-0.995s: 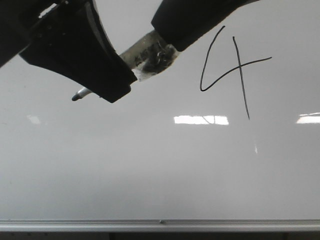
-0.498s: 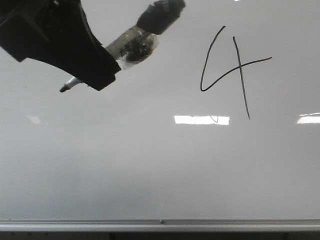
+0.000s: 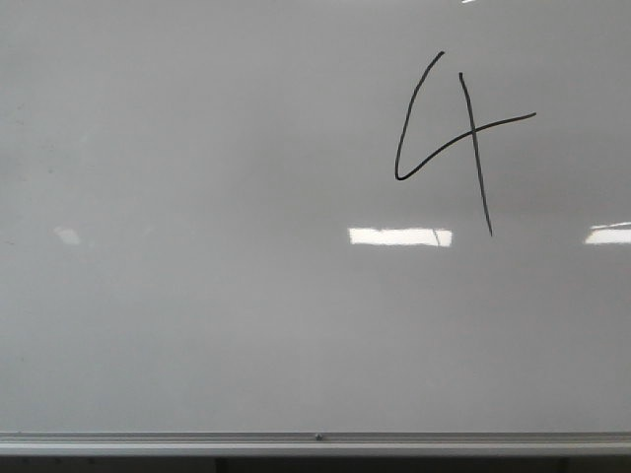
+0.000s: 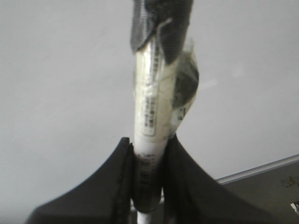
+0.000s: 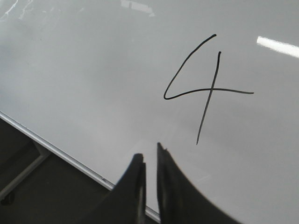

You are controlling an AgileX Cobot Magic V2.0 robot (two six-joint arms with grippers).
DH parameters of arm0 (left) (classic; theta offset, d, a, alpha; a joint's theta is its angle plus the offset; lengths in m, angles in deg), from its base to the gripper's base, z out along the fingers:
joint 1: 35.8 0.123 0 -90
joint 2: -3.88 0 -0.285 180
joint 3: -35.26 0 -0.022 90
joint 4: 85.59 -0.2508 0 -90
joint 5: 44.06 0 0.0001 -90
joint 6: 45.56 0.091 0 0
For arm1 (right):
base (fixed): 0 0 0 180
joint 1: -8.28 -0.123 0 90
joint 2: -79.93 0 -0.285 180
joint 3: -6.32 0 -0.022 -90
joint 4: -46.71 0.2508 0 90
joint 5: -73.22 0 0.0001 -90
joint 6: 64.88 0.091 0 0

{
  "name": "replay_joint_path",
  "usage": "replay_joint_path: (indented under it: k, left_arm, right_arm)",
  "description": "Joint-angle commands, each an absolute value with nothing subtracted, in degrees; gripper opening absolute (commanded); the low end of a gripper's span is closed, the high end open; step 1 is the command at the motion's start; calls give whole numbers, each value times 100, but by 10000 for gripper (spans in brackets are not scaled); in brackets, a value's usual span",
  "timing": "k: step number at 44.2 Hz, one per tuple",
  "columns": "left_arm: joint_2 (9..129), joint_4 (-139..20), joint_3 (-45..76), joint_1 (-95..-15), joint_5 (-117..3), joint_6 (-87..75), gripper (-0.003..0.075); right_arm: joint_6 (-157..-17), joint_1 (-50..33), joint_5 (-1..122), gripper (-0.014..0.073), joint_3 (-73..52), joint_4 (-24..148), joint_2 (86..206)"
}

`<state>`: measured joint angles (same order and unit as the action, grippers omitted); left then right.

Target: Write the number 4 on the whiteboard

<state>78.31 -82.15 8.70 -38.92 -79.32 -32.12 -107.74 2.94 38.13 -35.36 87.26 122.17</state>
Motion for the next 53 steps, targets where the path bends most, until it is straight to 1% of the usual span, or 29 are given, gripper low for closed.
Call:
replay_joint_path:
  k: [1,2,6,11,16,22,30,36,39,41,48,53]
  left_arm:
    - [7862,-8249,925,-3293,-7670,-3530,-20]
    - [7936,-8249,915,-3179,-7657,-3568,-20]
    - [8201,-8237,915,-2857,-7518,-3597,-20]
    - [8620,-7992,915,-2805,-7107,-3597,-20]
    - [8955,-7520,915,-2900,-6403,-3597,-20]
    - [9279,-7489,915,-3074,-5841,-3597,-20]
    - [9748,-7489,1088,-3352,-5719,-3587,-20]
    - [9988,-7489,1234,-3376,-5820,-3587,-14]
    - [10032,-7489,1243,-3376,-5820,-3587,29]
    - [10046,-7489,1243,-3376,-5820,-3587,83]
    - [10056,-7489,1243,-3376,-5918,-3587,305]
    - [10056,-7489,1243,-3376,-5970,-3587,425]
  right_arm:
    - [-10763,338,4200,-53,-3447,8984,12049]
    - [-10763,338,4186,-76,-3447,8984,12029]
    - [-10763,338,4162,-69,-3447,8984,12022]
    - [-10763,338,4105,-71,-3447,8984,12022]
    - [-10763,338,4018,-71,-3447,8984,12022]
    - [-10763,338,4014,-71,-3447,8984,12022]
    - [-10763,338,4014,-71,-3447,8984,12022]
    - [-10763,338,3980,-71,-3447,8984,12022]
    - [-10763,338,3955,-71,-3447,8984,12022]
    - [-10763,338,3955,-71,-3447,8984,12022]
    - [-10763,338,3949,-71,-3447,8984,12022]
    - [-10763,338,3949,-71,-3447,8984,12022]
